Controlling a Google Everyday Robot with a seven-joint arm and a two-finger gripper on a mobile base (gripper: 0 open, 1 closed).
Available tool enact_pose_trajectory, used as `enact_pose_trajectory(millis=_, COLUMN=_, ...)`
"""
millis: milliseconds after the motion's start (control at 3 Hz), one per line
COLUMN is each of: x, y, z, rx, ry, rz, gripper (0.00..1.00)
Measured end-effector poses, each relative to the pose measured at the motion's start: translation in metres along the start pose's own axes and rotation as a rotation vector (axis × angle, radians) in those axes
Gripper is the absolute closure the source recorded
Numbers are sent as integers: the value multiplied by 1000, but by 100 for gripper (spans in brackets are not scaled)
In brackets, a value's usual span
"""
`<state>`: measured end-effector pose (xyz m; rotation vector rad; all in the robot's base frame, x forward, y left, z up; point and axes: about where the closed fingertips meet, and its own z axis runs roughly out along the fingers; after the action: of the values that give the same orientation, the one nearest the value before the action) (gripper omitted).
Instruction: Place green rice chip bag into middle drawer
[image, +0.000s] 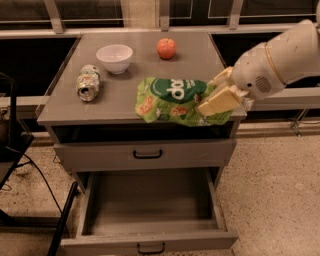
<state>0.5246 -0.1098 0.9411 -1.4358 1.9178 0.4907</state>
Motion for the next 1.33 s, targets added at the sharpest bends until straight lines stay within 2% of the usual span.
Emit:
enact_pose_trajectory(millis=333, x=10, y=40, z=2, rx=-2, ry=-53, rz=28, gripper=100)
enact_pose_trajectory(millis=667, x=21, y=77, z=32, rx=10, ry=-144, rz=-8, gripper=100)
enact_pose_trajectory(millis=1000, x=24, y=90, z=61, rx=44, ry=-196, rz=-79, gripper=100)
enact_pose_trajectory(millis=1333, x=24, y=90, z=61, rx=44, ry=-196, rz=-79, gripper=100)
